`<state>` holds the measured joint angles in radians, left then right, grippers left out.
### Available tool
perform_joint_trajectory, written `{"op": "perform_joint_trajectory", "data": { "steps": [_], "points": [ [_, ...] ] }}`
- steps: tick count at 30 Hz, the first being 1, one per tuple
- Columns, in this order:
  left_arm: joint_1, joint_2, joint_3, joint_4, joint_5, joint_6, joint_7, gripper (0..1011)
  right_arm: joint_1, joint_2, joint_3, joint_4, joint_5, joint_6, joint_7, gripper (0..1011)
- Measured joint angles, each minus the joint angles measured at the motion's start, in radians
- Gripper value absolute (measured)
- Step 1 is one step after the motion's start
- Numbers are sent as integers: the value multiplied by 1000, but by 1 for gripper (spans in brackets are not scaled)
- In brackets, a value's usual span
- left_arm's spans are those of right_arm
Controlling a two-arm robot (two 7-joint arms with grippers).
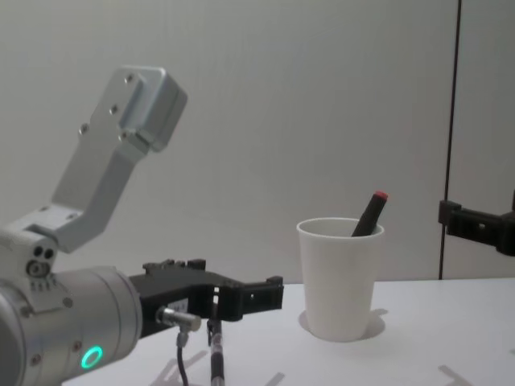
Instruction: Place the pen into the pen holder.
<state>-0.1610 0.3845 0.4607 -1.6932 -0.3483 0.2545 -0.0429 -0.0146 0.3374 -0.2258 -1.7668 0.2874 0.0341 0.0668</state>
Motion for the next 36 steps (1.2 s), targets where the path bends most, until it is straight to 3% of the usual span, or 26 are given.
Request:
{"op": "perform_joint_trajectory", "data": {
  "steps": [18, 36],
  "points": [
    [-9, -58, 7, 56, -28, 61, 112, 1001, 0, 0, 0, 0, 0, 0, 0, 1002],
    [-13, -104, 19, 77, -20, 124, 196, 1001, 0, 0, 0, 0, 0, 0, 0, 1001]
  ]
}}
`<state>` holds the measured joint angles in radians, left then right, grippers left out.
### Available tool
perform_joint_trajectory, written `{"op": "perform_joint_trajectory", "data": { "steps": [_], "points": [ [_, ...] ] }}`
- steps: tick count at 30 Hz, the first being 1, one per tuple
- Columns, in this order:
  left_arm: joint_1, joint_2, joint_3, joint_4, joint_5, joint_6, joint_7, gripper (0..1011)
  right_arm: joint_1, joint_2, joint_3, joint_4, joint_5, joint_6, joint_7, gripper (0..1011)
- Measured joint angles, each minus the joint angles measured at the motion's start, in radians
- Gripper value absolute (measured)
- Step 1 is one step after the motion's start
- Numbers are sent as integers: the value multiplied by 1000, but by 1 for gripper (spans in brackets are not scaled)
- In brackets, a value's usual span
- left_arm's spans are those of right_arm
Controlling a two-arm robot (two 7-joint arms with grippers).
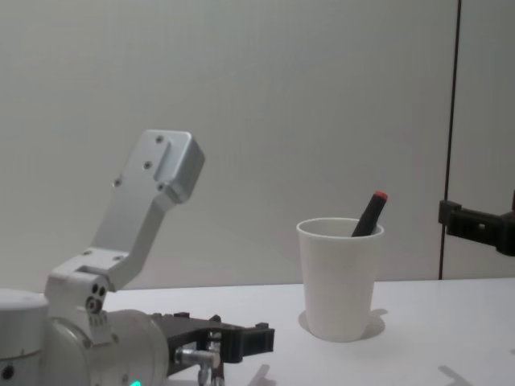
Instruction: Place the pen into the pen holder.
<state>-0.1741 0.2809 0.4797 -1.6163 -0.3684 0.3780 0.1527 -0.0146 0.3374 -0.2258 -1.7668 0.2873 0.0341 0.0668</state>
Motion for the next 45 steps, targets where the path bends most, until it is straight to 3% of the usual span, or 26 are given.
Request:
{"op": "perform_joint_trajectory", "data": {
  "steps": [27, 45],
  "points": [
    [-18, -48, -6, -23, 13, 142, 67, 1001, 0, 0, 0, 0, 0, 0, 0, 1001],
    [-16, -74, -14, -29, -6, 199, 108, 1001, 0, 0, 0, 0, 0, 0, 0, 1001]
  ]
}}
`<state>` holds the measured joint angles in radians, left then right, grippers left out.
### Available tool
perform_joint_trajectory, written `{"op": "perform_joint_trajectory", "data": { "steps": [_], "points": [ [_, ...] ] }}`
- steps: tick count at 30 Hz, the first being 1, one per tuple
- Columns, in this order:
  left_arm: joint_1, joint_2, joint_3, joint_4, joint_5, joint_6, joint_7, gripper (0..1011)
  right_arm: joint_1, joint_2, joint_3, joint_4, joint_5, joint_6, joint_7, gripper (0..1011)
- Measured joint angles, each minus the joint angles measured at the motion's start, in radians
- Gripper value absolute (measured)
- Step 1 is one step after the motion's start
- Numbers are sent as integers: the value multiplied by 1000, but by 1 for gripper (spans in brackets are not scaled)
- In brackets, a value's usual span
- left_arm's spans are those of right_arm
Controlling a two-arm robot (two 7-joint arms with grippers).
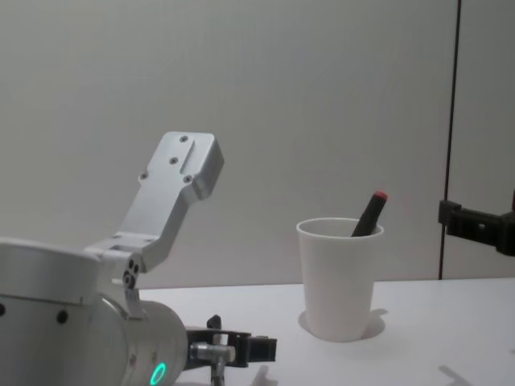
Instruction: Place the pen into the pen holder.
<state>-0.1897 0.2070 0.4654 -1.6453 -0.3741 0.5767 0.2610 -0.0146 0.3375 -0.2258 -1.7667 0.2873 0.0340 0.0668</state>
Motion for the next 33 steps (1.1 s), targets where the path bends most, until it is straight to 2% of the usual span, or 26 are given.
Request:
{"op": "perform_joint_trajectory", "data": {
  "steps": [8, 33],
  "points": [
    [0, -10, -3, 0, 1, 24, 11, 1001, 0, 0, 0, 0, 0, 0, 0, 1002],
    [-18, -40, -11, 16, 67, 108, 15, 1001, 0, 0, 0, 0, 0, 0, 0, 1002]
  ]
}}
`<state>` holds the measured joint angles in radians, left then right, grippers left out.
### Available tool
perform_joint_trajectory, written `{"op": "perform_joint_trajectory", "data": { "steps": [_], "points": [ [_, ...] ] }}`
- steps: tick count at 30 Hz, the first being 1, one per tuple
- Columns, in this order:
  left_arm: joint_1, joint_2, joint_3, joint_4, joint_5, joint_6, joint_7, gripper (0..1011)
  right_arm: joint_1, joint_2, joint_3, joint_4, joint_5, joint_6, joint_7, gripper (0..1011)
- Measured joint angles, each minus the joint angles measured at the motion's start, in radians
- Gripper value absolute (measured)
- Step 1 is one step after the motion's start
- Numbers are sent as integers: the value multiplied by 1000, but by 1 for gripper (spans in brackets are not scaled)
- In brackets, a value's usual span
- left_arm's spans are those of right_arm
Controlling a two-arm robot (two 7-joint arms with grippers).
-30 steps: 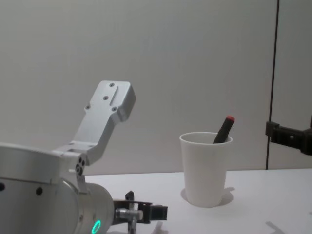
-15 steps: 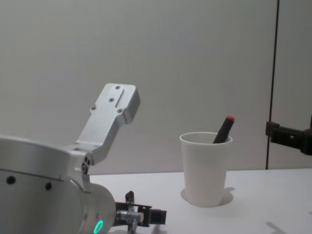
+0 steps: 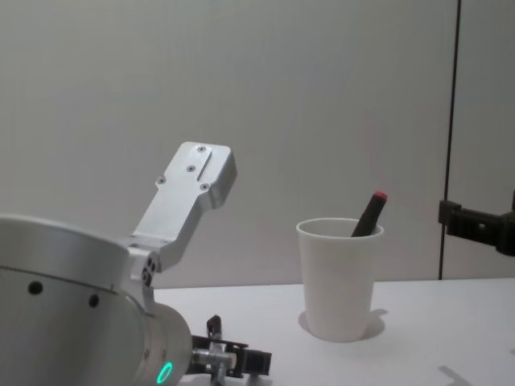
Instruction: Place the pen into the pen holder.
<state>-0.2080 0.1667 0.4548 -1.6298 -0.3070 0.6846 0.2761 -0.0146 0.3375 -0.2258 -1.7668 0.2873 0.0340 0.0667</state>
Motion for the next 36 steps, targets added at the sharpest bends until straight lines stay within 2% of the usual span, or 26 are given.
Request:
{"op": "perform_joint_trajectory", "data": {
  "steps": [14, 19, 20, 30, 34, 36],
  "points": [
    [-6, -11, -5, 8, 16, 18, 0, 998, 0, 0, 0, 0, 0, 0, 0, 1002],
    [-7, -13, -5, 9, 18, 21, 0, 907, 0, 0, 0, 0, 0, 0, 0, 1002],
    [-7, -13, -5, 9, 18, 21, 0, 854, 0, 0, 0, 0, 0, 0, 0, 1001],
    [-8, -14, -6, 11, 21, 25, 1, 671, 0, 0, 0, 0, 0, 0, 0, 1001],
    [-8, -14, -7, 11, 22, 26, 1, 641, 0, 0, 0, 0, 0, 0, 0, 1001],
    [-8, -15, -7, 11, 22, 27, 1, 585, 0, 0, 0, 0, 0, 0, 0, 1002]
  ]
}}
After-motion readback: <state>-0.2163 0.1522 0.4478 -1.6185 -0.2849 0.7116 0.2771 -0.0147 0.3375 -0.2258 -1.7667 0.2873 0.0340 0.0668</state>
